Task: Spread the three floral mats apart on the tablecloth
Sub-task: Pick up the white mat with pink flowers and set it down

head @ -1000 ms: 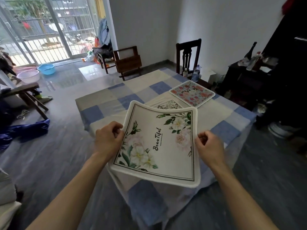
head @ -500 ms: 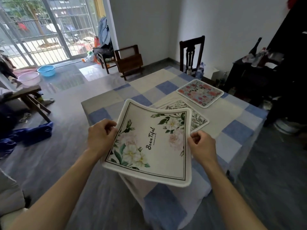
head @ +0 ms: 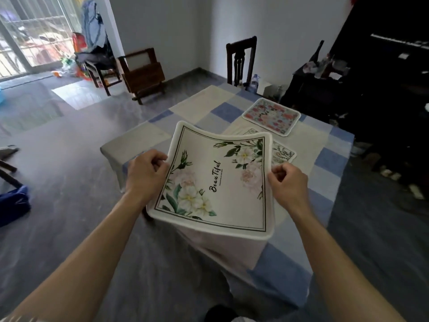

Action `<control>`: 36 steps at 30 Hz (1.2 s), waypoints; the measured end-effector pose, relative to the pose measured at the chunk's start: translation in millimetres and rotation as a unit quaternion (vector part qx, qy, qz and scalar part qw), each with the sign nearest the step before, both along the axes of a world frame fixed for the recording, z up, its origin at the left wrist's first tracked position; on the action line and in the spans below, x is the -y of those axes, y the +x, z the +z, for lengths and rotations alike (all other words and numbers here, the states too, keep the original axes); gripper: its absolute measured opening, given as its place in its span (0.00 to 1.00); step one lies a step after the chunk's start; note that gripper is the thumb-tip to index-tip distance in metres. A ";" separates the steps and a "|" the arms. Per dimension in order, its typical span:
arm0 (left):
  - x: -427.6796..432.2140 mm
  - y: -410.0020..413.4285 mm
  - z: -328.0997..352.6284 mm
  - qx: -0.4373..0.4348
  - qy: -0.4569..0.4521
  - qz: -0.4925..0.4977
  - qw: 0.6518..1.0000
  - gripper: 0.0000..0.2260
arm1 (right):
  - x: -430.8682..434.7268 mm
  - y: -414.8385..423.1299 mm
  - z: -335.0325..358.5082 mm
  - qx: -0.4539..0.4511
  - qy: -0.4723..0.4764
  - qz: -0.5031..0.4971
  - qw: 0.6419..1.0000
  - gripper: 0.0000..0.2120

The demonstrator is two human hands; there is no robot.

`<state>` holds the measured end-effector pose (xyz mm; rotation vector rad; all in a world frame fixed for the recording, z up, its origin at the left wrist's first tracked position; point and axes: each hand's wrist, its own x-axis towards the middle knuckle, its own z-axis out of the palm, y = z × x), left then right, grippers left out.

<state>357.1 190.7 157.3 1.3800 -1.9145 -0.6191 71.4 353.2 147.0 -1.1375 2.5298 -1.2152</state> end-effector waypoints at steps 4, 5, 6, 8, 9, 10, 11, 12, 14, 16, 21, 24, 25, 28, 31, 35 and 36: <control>32.1 1.5 -8.0 0.007 0.015 -0.021 1.000 0.06 | 24.2 10.6 -12.9 0.017 -0.011 -0.029 0.999 0.04; 41.4 0.9 -10.8 0.012 0.012 -0.025 1.000 0.06 | 31.9 11.8 -18.4 0.024 -0.013 -0.037 0.999 0.04; 51.8 -0.5 -13.7 0.020 0.009 -0.029 0.999 0.06 | 40.6 12.3 -24.4 0.032 -0.017 -0.045 0.998 0.04; 73.4 -5.6 -18.3 0.041 0.011 -0.039 0.998 0.05 | 57.0 12.1 -37.0 0.054 -0.024 -0.056 0.997 0.04; 84.2 -9.3 -18.9 0.050 0.015 -0.048 0.997 0.04 | 64.2 11.8 -42.3 0.064 -0.027 -0.062 0.996 0.05; 95.2 -13.7 -17.9 0.056 0.018 -0.059 0.996 0.04 | 71.2 11.5 -46.5 0.071 -0.032 -0.071 0.994 0.06; 106.4 -18.5 -16.8 0.059 0.022 -0.073 0.995 0.03 | 77.2 11.2 -50.1 0.079 -0.034 -0.081 0.993 0.07; 117.0 -23.2 -15.6 0.058 0.024 -0.084 0.994 0.03 | 83.0 10.8 -52.7 0.087 -0.035 -0.091 0.991 0.07; 136.9 -34.5 -12.7 0.053 0.019 -0.106 0.993 0.04 | 93.2 8.9 -54.6 0.094 -0.035 -0.109 0.989 0.07; 154.5 -45.5 -13.6 0.041 0.025 -0.124 0.991 0.05 | 101.3 5.2 -55.2 0.099 -0.028 -0.129 0.986 0.06; 186.0 -69.2 -23.6 0.044 0.041 -0.165 0.984 0.05 | 112.1 -3.0 -58.3 0.095 -0.022 -0.172 0.980 0.02; 201.7 -82.6 -36.1 0.043 0.058 -0.186 0.980 0.06 | 115.3 -0.9 -64.5 0.090 -0.014 -0.196 0.976 0.02; 207.5 -86.0 -40.9 0.045 0.069 -0.191 0.978 0.05 | 116.5 1.5 -67.0 0.087 -0.011 -0.206 0.975 0.03; 221.5 -90.0 -60.0 0.049 0.102 -0.219 0.969 0.04 | 117.9 16.7 -73.5 0.086 0.001 -0.235 0.968 0.04; 237.5 -96.5 -77.1 0.052 0.127 -0.254 0.957 0.04 | 119.3 34.6 -74.6 0.076 0.005 -0.269 0.960 0.07; 252.5 -118.8 -90.1 0.051 0.124 -0.319 0.938 0.04 | 116.5 54.4 -72.2 0.062 0.020 -0.334 0.940 0.05; 252.4 -122.8 -92.8 0.050 0.124 -0.330 0.934 0.04 | 114.0 57.4 -71.5 0.056 0.024 -0.347 0.936 0.05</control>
